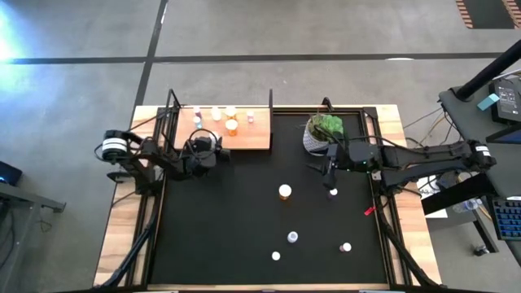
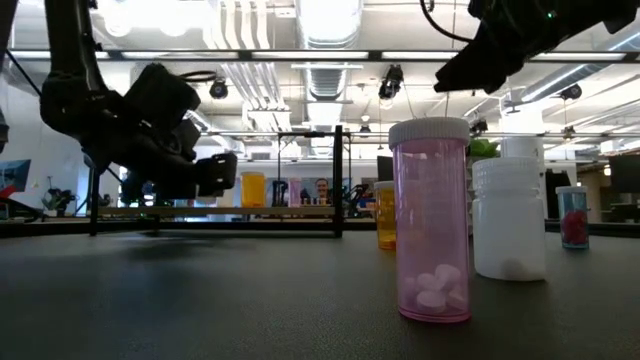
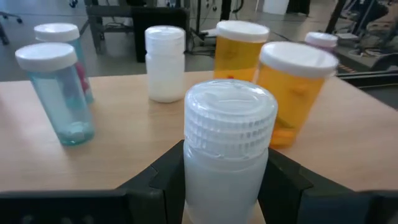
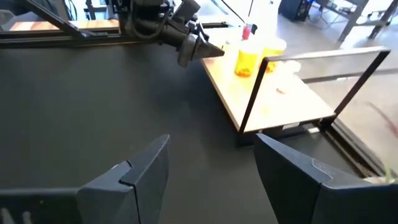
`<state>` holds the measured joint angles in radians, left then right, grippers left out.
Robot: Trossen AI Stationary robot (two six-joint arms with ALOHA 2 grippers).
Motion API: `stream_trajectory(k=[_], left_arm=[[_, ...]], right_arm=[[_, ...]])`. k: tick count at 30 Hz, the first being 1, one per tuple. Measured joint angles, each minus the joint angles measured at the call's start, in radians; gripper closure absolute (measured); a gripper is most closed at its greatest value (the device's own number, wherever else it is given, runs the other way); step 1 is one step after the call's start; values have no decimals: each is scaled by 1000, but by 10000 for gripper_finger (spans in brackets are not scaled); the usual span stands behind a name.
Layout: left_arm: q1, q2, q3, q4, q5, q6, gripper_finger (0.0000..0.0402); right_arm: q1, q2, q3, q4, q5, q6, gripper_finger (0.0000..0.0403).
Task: Pick and place medicine bottles onto shelf by color
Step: Put the bottom left white pill bottle on the shelf aligned with the other white pill bottle
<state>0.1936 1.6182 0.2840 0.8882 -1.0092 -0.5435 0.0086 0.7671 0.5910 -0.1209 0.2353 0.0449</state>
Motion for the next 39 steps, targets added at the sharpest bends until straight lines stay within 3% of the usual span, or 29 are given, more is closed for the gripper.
stream_trajectory(k=[19,39], left_arm=[[92,43,63,-16,1,-1,265],[119,78,80,-14,33,-52,265]], right_arm=[[0,47,-41,-1,0,60,181],[0,67,-41,-1,0,60,181]])
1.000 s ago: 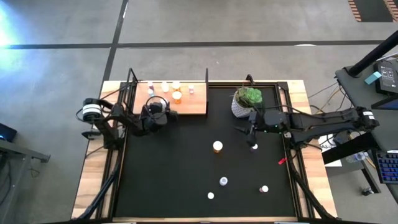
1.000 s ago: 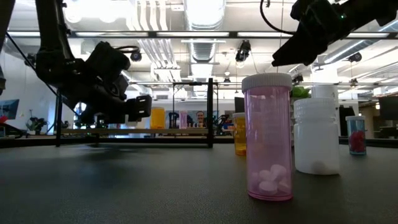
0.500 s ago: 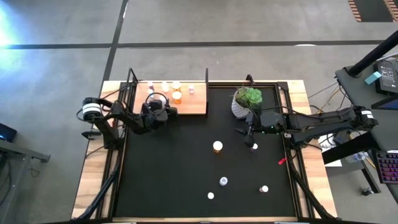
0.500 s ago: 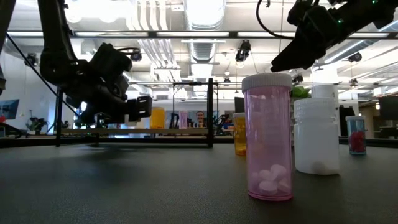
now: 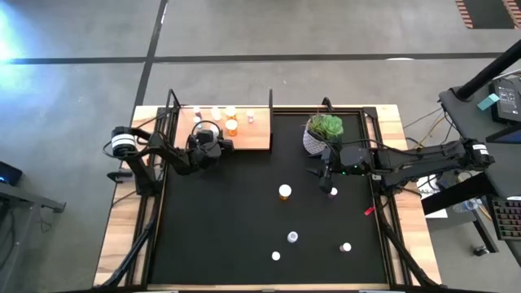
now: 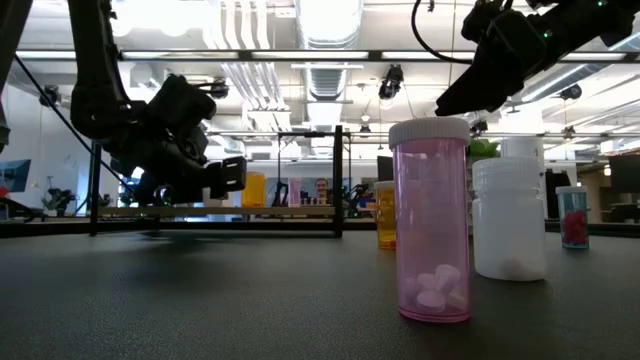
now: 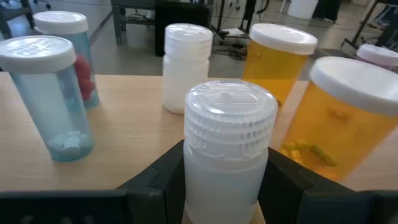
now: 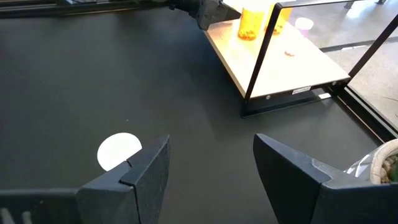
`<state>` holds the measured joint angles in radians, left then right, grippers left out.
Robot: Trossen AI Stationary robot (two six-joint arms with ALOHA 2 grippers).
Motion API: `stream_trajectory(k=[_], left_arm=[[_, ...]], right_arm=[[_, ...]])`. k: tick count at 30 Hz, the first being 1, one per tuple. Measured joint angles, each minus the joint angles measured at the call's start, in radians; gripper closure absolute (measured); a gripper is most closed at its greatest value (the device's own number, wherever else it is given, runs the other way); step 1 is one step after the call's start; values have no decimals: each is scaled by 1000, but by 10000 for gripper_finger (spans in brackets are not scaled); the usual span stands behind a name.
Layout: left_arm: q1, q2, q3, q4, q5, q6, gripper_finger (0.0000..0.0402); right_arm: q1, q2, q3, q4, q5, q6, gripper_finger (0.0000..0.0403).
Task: Pick and place medicine bottles onto shelf by color
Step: Put the bottom left white pill bottle on the shelf aligned with the other white pill bottle
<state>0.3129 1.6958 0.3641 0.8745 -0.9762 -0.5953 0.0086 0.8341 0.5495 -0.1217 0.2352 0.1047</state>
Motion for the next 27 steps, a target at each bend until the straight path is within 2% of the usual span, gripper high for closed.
stream_trajectory(k=[13,27], left_arm=[[47,-1,2,2,26,15,265],[48,0,2,3,56,36,257]], right_arm=[[0,0,0,0,0,0,181],[0,0,0,0,0,0,181]])
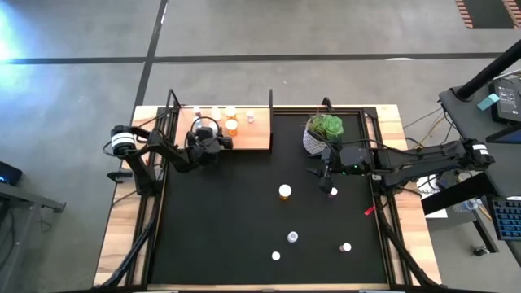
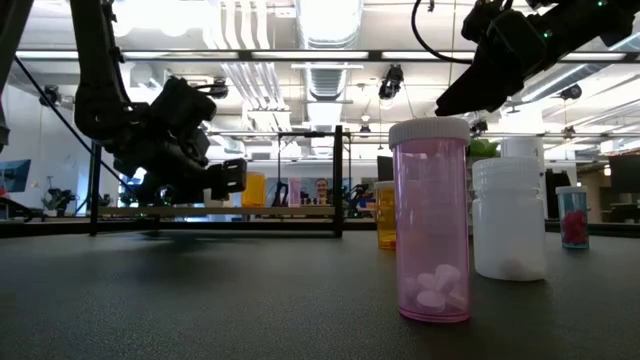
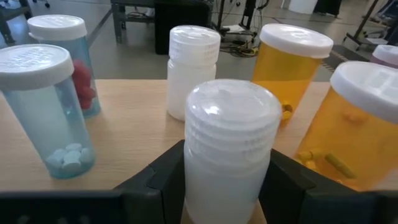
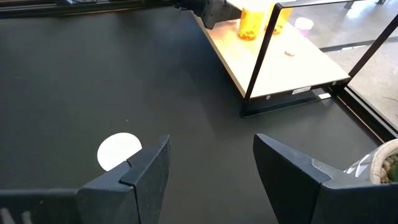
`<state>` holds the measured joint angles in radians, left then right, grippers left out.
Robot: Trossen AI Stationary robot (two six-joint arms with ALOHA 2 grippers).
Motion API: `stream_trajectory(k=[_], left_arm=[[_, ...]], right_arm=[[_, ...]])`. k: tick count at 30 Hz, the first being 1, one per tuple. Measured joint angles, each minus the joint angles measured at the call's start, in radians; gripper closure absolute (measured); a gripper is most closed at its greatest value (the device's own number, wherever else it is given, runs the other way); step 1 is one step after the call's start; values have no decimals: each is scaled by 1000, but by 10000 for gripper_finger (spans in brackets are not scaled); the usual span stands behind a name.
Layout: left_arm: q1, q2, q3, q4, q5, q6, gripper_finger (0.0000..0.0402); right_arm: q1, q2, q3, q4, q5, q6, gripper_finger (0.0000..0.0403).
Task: Pick and place medicine bottles onto shelf by color
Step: Put the bottom left white pill bottle on the shelf aligned with the other white pill bottle
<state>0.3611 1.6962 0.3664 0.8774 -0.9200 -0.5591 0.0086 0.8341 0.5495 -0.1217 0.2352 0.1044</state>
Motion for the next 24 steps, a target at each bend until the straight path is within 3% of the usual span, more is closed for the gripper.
stream_trajectory(k=[11,24], left_arm=[[6,2,0,-6,10,-11,247],[4,-9,-2,17,7,-10,138]], right_arm=[[0,0,0,0,0,0,181],[0,0,0,0,0,0,181]])
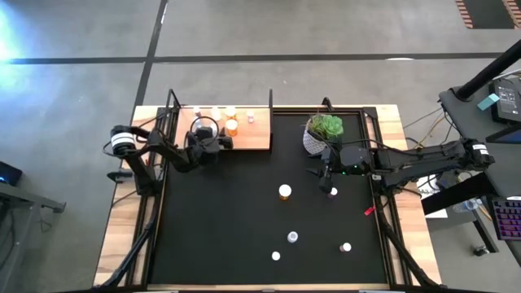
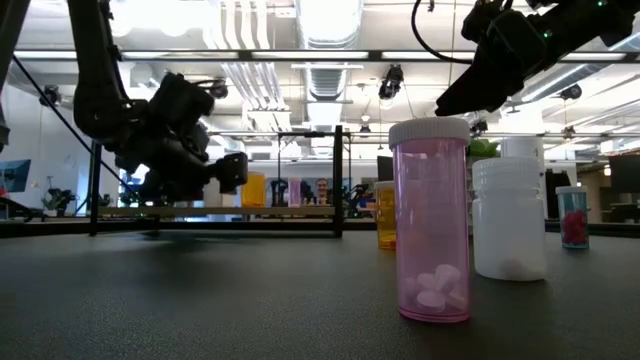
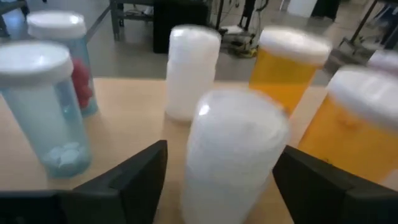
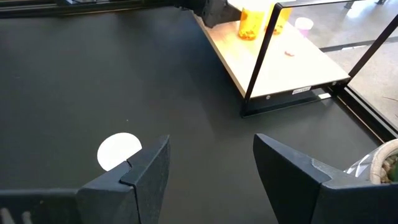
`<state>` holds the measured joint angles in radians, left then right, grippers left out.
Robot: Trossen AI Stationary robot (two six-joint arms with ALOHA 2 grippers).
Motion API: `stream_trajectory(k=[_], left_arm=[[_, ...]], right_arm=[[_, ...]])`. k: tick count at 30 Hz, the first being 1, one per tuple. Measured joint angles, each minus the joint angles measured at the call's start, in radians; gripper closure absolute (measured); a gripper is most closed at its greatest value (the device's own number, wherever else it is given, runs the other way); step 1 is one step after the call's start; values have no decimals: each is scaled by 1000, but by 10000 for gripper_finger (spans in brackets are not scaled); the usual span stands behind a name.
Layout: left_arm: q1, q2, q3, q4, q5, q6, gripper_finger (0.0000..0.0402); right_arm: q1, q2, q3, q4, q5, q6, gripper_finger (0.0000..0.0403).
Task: Pick and place medicine bottles onto shelf by color
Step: Put the bottom left white pill bottle on the shelf aligned with the other white pill bottle
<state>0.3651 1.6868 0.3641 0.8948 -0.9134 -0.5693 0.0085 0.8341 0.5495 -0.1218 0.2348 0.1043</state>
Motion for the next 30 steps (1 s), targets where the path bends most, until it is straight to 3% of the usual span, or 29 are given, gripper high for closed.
stream_trajectory(k=[18,25,30], left_arm=[[-73,-224,-2,-3,-3,213,120],[-164,-348,-14,-158,-52,209,120],[-229,-445,-29,-373,46,85,121]], right_arm=[[0,0,0,0,0,0,181],[0,0,0,0,0,0,181],[0,0,0,0,0,0,181]])
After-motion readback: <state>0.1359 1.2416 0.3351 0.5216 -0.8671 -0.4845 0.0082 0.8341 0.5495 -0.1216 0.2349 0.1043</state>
